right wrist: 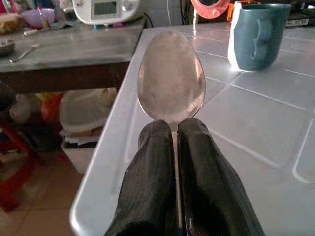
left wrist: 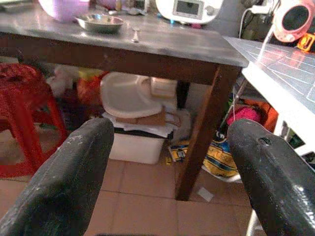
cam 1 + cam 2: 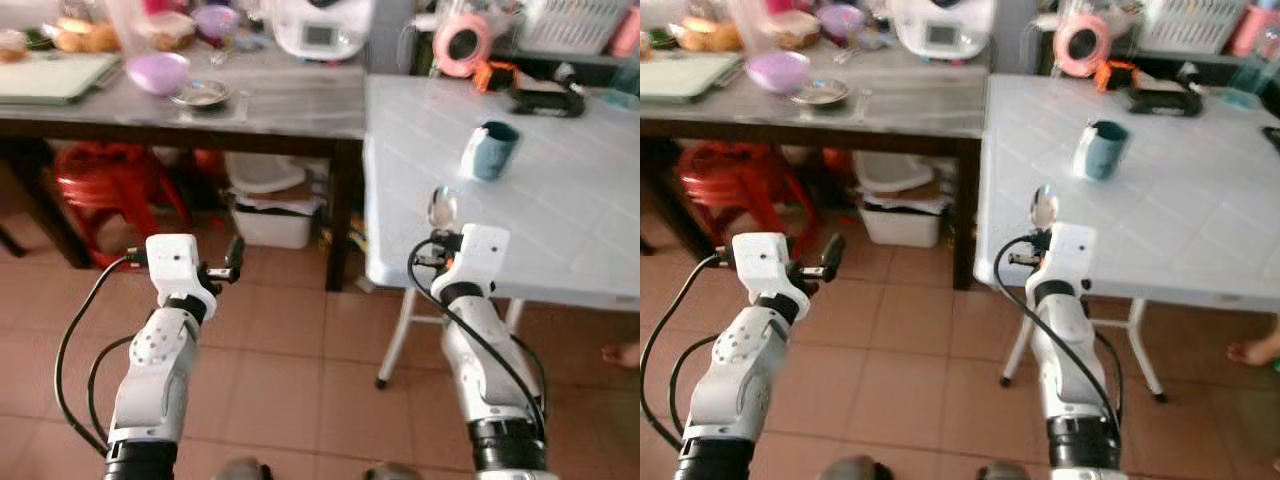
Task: Setting the table
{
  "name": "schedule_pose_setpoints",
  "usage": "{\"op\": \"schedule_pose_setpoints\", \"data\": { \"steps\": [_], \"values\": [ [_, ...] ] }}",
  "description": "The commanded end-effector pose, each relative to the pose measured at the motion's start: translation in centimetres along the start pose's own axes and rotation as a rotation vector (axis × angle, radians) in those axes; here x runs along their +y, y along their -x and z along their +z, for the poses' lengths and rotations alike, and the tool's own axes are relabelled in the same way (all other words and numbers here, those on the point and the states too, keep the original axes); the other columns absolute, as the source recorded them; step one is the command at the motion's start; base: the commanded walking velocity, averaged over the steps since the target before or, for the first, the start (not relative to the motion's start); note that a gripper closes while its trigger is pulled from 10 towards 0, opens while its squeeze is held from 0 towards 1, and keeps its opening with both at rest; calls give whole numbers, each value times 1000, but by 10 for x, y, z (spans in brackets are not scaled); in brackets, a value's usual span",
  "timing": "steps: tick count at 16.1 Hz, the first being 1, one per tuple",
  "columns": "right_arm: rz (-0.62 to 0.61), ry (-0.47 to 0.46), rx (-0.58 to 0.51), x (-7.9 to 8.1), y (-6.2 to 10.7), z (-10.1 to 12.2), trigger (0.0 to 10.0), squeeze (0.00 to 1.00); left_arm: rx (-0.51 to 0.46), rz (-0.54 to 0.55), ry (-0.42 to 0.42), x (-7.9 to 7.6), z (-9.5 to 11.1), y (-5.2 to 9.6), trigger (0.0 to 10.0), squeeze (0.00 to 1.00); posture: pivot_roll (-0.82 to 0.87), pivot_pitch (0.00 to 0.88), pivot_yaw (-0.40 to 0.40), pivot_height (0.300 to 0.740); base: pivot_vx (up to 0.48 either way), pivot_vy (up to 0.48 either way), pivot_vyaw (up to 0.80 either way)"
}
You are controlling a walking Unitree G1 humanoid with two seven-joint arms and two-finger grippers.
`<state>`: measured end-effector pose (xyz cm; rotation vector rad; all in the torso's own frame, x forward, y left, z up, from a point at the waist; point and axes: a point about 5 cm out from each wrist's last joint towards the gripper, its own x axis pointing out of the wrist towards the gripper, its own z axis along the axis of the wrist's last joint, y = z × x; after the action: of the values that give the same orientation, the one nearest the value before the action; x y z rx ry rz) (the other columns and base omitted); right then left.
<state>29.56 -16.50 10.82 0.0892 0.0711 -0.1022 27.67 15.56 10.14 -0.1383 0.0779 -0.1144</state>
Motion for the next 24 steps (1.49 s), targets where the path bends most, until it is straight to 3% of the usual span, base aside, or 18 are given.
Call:
{"op": "schedule_pose_setpoints", "data": {
  "steps": [1,13,15,24],
  "values": [
    [-33,8,-1,-11,1,0,10000,0,-7,-41,-13,-11,2,-3,10000,0,-10,0,-3,740,0,454,0],
    [-33,20,2,-11,0,-1,10000,0,-22,-41,-2,-11,3,-3,10000,0,-11,0,-3,740,0,444,0],
    [-32,24,3,-12,0,-1,10000,0,-58,7,-29,-6,7,-2,10000,0,-11,0,-3,740,0,0,0],
    [-30,29,-6,-13,-2,1,10000,0,-80,-53,-10,-11,9,-1,10000,0,-12,0,-4,740,198,0,0]
  ]
}}
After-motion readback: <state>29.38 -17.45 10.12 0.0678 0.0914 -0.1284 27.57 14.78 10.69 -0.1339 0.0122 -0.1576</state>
